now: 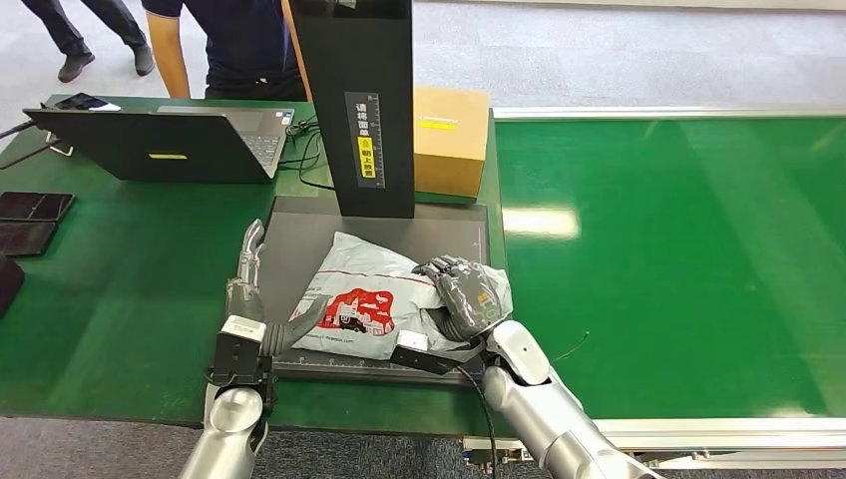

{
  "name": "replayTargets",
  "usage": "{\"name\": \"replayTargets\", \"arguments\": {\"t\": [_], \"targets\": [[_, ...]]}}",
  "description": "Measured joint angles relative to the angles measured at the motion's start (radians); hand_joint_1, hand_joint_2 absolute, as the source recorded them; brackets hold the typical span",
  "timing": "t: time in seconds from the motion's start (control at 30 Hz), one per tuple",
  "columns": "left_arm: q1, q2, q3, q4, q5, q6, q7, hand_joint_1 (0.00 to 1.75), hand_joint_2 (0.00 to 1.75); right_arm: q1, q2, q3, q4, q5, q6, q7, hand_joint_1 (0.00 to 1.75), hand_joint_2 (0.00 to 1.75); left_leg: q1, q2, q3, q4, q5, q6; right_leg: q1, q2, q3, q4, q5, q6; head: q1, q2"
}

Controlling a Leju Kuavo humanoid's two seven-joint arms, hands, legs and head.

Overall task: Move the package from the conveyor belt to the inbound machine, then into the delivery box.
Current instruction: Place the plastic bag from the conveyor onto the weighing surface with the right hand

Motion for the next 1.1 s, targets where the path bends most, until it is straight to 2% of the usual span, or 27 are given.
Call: {"name": "replayTargets", "arguments": {"t": [0.17,0.47,0.67,0.9,1.1], "targets": [[0.000,0.000,0.000,0.000,-0.003,-0.006,0.000,0.00,1.75,0.000,0.002,-0.002,0.011,-0.032,0.007,-0.024,0.00,1.75,0.000,0.000,0.000,0.000,0.000,0.000,0.000,0.000,0.000,0.000,0.000,0.000,0.000,0.000],[-0.004,0.000,0.000,0.006,-0.012,-0.009,0.000,0.00,1.75,0.015,0.002,-0.034,-0.033,-0.185,0.025,-0.154,0.00,1.75,0.000,0.000,0.000,0.000,0.000,0.000,0.000,0.000,0.000,0.000,0.000,0.000,0.000,0.000],[-0.004,0.000,0.000,0.008,-0.012,-0.009,0.000,0.00,1.75,0.050,0.001,-0.059,-0.137,-0.319,0.102,-0.224,0.00,1.75,0.000,0.000,0.000,0.000,0.000,0.000,0.000,0.000,0.000,0.000,0.000,0.000,0.000,0.000],[-0.003,0.000,0.001,0.008,-0.010,-0.005,0.000,0.00,1.75,0.103,-0.007,-0.089,-0.283,-0.446,0.190,-0.256,0.00,1.75,0.000,0.000,0.000,0.000,0.000,0.000,0.000,0.000,0.000,0.000,0.000,0.000,0.000,0.000],[0.000,0.007,0.001,0.008,0.003,0.013,0.000,0.00,1.75,0.151,-0.020,-0.116,-0.385,-0.515,0.221,-0.272,0.00,1.75,0.000,0.000,0.000,0.000,0.000,0.000,0.000,0.000,0.000,0.000,0.000,0.000,0.000,0.000]]}}
